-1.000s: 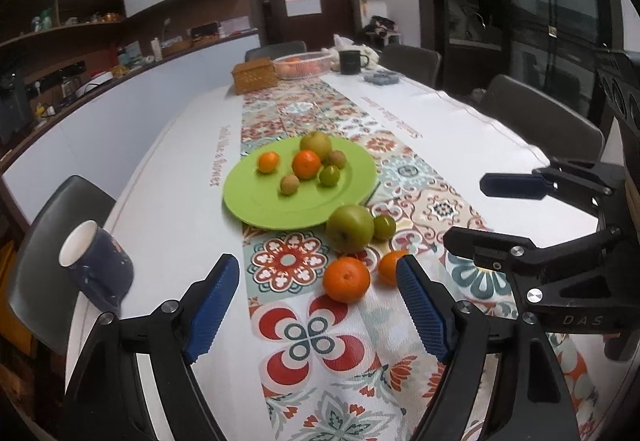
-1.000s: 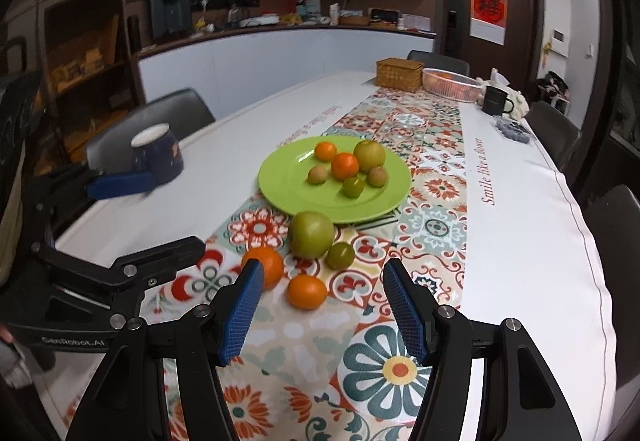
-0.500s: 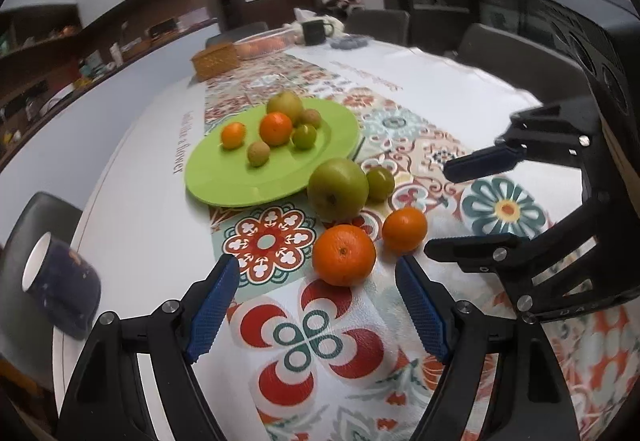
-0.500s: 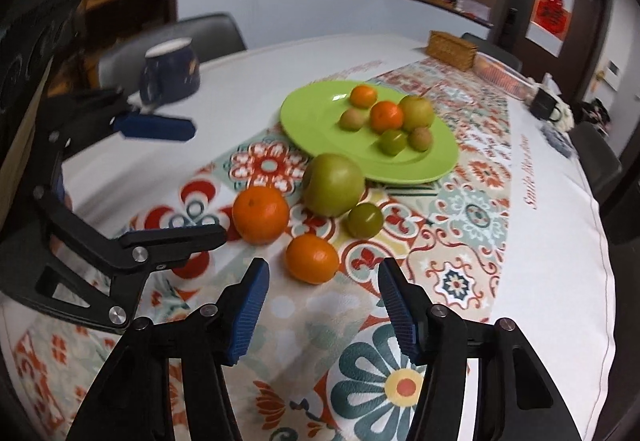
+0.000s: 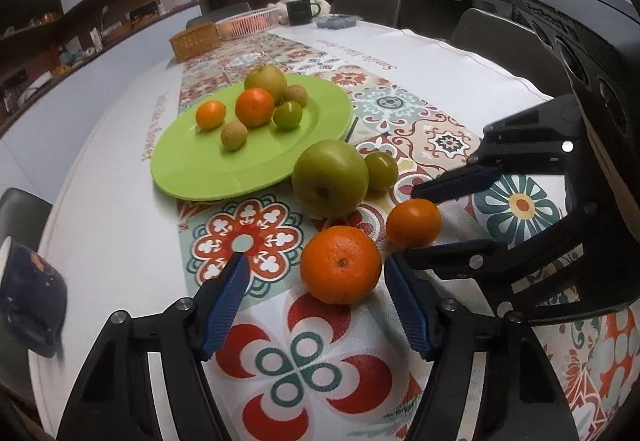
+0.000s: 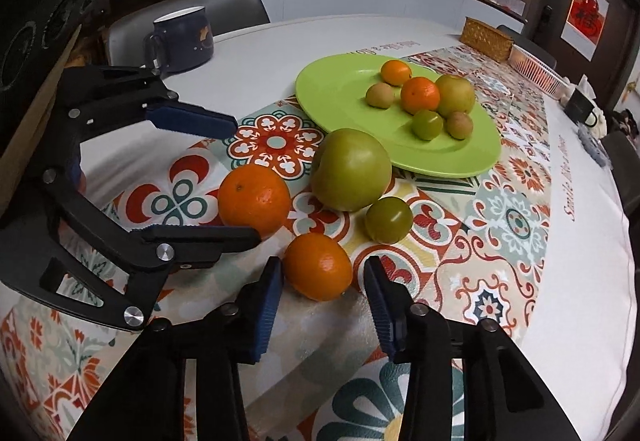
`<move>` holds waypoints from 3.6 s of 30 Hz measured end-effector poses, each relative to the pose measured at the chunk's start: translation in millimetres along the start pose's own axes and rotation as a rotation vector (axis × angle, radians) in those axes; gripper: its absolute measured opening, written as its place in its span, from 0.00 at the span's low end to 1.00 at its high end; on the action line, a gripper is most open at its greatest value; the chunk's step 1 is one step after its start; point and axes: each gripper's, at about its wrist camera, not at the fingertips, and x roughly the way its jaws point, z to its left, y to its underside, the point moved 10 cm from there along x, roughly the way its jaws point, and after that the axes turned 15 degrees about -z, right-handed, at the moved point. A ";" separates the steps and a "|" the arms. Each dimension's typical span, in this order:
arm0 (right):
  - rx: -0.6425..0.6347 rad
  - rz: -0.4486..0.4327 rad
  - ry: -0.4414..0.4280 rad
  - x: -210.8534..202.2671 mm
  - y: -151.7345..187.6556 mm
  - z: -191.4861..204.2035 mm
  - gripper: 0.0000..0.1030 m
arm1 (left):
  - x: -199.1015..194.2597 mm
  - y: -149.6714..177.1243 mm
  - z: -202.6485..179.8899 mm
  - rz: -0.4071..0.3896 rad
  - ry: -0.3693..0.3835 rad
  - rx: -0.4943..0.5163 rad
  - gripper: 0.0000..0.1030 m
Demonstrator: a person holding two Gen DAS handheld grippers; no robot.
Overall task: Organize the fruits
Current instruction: 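Grasp an orange with the left tool while the right tool grasps another orange, then carry both oranges in the left and right tools over the green plate, then open both tools to release the oranges onto the plate, then withdraw both tools and move them toward the large green apple and small green fruit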
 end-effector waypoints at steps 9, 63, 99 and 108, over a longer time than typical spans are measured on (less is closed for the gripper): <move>0.088 -0.027 0.049 -11.7 6.3 -10.5 0.34 | 3.5 3.7 -14.7 0.018 0.050 -0.033 0.41; 0.276 -0.324 0.149 -75.0 -135.0 -15.2 0.34 | -94.9 -106.5 80.3 -0.213 -0.195 -0.250 0.41; 0.304 -0.157 0.214 35.1 -106.9 -77.5 0.56 | 35.1 -64.4 129.8 -0.033 -0.186 -0.246 0.61; 0.244 -0.246 0.267 -30.0 -105.8 -66.3 0.56 | -24.2 -78.9 103.0 -0.128 -0.263 -0.197 0.76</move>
